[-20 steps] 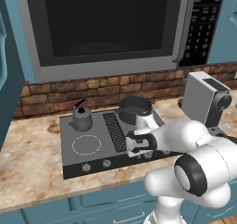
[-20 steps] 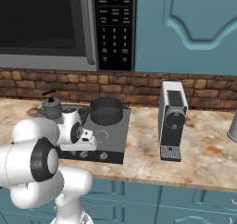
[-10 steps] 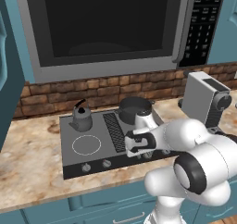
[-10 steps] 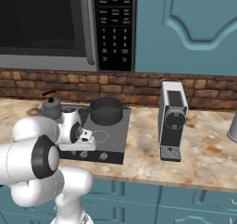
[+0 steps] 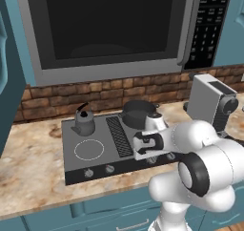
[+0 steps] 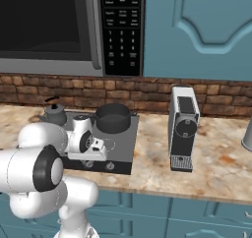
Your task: Pick the kettle from the cabinet and place it on a stove burner. Then pick the pot from the counter and place it on another stove burner. Finally, turn both burners on.
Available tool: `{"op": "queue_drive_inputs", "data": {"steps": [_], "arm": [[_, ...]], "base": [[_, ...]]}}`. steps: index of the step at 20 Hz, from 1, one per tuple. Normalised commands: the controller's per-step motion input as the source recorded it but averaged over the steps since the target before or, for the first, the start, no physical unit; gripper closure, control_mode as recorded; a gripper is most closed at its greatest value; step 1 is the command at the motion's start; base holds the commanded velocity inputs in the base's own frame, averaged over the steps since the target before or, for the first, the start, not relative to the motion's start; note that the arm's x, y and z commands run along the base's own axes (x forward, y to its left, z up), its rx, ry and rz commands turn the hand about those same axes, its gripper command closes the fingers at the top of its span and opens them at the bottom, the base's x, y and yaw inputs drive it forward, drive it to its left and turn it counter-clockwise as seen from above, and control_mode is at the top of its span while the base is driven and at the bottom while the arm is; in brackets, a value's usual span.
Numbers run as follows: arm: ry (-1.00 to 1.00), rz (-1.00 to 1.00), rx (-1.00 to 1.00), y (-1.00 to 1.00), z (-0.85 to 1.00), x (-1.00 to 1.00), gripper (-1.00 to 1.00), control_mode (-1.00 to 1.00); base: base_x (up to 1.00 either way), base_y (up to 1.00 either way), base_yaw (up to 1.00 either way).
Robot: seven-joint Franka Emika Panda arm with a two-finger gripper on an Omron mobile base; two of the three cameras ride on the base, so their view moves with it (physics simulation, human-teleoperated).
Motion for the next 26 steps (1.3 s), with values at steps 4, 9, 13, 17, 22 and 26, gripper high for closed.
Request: {"op": "queue_drive_inputs", "data": {"steps": [4, 9, 13, 17, 22, 26], "arm": [[0.00, 0.00, 0.03, -0.13, -0.47, -0.03, 1.00, -1.00], [0.00, 0.04, 0.02, -0.01, -0.39, 0.00, 1.00, -1.00], [0.00, 0.08, 0.00, 0.00, -0.45, -0.01, 1.00, -1.00], [-0.01, 0.12, 0.00, 0.00, -0.50, -0.12, 1.00, -1.00], [-0.05, 0.19, 0.01, 0.00, -0.56, -0.30, 1.00, -1.00], [-0.07, 0.22, 0.00, 0.00, -0.55, -0.37, 1.00, -1.00]], "base": [[0.00, 0.00, 0.00], [0.00, 0.00, 0.00], [0.00, 0.00, 0.00], [0.00, 0.00, 0.00], [0.00, 0.00, 0.00], [0.00, 0.00, 0.00]]}}
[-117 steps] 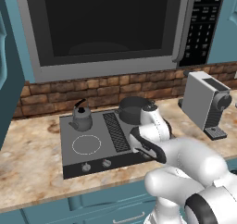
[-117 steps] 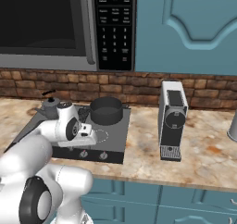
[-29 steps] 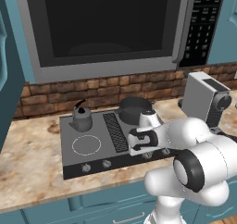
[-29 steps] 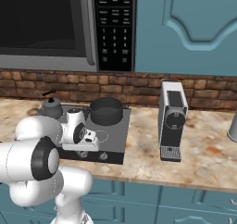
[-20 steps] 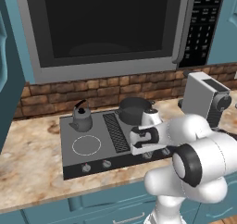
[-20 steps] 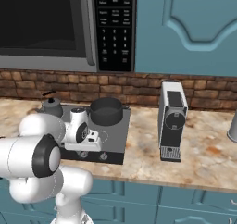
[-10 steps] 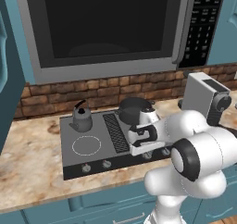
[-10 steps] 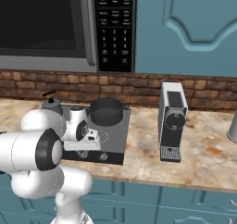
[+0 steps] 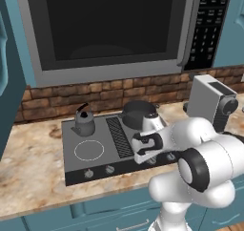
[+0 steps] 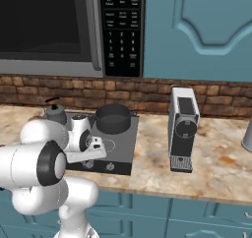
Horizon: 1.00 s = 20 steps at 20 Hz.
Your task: Pick the kettle from the cabinet and place it on a stove burner. Then pick the pot from the counter and place it on another stove burner. Finally, turn both burners on.
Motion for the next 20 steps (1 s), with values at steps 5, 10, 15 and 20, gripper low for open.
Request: {"op": "queue_drive_inputs", "data": {"steps": [5, 10, 15, 20], "arm": [[-0.05, 0.23, 0.00, 0.00, -0.58, -0.31, 1.00, -1.00], [-0.01, 0.25, 0.02, 0.00, -0.58, -0.14, 1.00, -1.00], [-0.02, 0.25, 0.01, 0.00, -0.59, -0.09, 1.00, -1.00], [-0.02, 0.21, 0.00, -0.01, -0.65, -0.29, 1.00, -1.00]], "base": [[0.00, 0.00, 0.00], [0.00, 0.00, 0.00], [0.00, 0.00, 0.00], [0.00, 0.00, 0.00]]}}
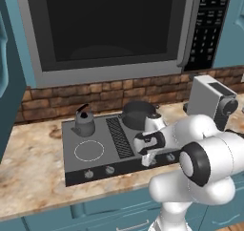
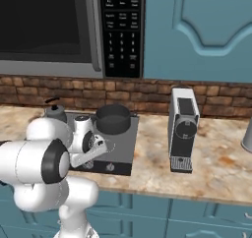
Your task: Pick the kettle from the cabinet and place it on a stove burner. Then pick the pot from the counter and place it on another stove burner. Finally, turn both burners on.
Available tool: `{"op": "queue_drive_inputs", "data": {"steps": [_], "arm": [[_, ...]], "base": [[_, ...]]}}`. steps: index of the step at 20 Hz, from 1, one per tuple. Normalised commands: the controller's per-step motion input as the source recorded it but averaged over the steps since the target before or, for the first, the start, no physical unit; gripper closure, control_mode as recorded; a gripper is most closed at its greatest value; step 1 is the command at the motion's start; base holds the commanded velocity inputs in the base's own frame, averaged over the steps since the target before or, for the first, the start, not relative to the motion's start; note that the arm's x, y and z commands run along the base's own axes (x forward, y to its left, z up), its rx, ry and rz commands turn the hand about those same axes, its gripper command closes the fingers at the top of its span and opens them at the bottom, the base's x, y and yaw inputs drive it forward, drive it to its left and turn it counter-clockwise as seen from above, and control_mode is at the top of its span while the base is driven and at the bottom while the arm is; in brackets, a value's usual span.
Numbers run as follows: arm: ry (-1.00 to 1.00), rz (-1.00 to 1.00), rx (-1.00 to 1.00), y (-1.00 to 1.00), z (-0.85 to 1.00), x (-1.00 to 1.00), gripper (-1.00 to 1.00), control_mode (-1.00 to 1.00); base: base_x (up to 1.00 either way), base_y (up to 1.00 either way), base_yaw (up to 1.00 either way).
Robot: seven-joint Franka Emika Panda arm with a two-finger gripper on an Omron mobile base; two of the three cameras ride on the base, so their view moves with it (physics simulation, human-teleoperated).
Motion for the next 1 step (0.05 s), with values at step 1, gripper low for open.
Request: {"op": "queue_drive_inputs", "data": {"steps": [1], "arm": [[0.00, 0.17, 0.00, -0.02, -0.60, -0.35, 1.00, -1.00]], "base": [[0.00, 0.00, 0.00]]}}
